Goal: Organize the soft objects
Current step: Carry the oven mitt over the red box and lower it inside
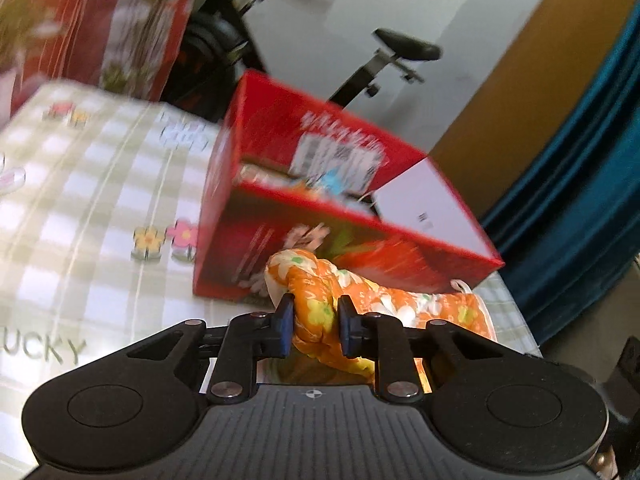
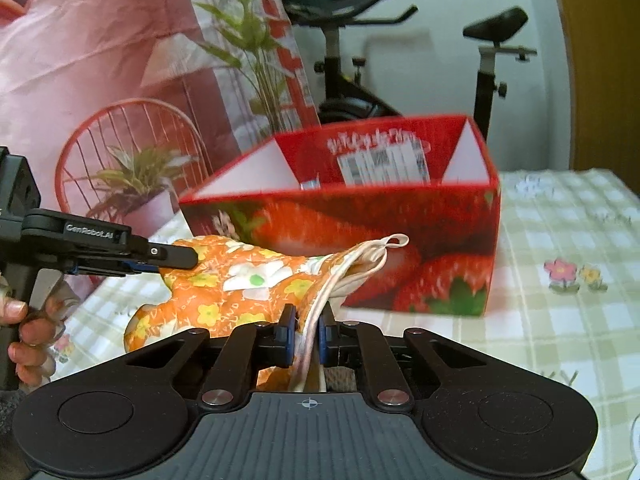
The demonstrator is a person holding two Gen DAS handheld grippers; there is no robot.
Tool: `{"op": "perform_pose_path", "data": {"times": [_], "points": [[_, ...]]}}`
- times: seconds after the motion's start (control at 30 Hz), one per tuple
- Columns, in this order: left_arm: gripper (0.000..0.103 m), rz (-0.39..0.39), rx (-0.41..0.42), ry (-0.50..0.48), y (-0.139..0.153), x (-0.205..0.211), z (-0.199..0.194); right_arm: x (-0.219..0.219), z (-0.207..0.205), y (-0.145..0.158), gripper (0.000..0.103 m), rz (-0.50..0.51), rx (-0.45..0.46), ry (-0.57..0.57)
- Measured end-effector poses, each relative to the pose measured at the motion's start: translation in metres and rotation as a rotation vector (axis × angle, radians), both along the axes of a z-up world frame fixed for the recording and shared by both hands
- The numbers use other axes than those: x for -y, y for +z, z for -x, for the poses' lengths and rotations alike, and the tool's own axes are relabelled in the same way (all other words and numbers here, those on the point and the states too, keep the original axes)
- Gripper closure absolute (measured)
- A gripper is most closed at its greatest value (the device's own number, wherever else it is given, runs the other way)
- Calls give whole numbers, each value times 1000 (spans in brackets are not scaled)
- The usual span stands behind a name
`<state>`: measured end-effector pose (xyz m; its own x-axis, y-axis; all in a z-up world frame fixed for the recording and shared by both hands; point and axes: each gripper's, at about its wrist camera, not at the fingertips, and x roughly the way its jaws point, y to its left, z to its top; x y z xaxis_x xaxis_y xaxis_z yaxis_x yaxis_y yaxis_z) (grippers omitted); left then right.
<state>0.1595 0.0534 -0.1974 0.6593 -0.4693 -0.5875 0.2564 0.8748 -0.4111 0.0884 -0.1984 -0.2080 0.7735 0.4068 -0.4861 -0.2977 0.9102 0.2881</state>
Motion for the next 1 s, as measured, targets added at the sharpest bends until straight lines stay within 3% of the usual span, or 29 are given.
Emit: {"op": "perform_pose_path", "data": {"times": [0.27,0.47,0.77,1.0], "points": [[80,-17,145,-32,50,8,19,4,8,44,93,23,119,26],[80,-33,202,-32,69,20,6,7,-7,73,93,80,180,44],[80,-63,248,9,75,32,-46,12,-72,106,94,171,220,71],[80,-106,219,60,69,39,-92,0,-130,99,94,253,181,94]]}}
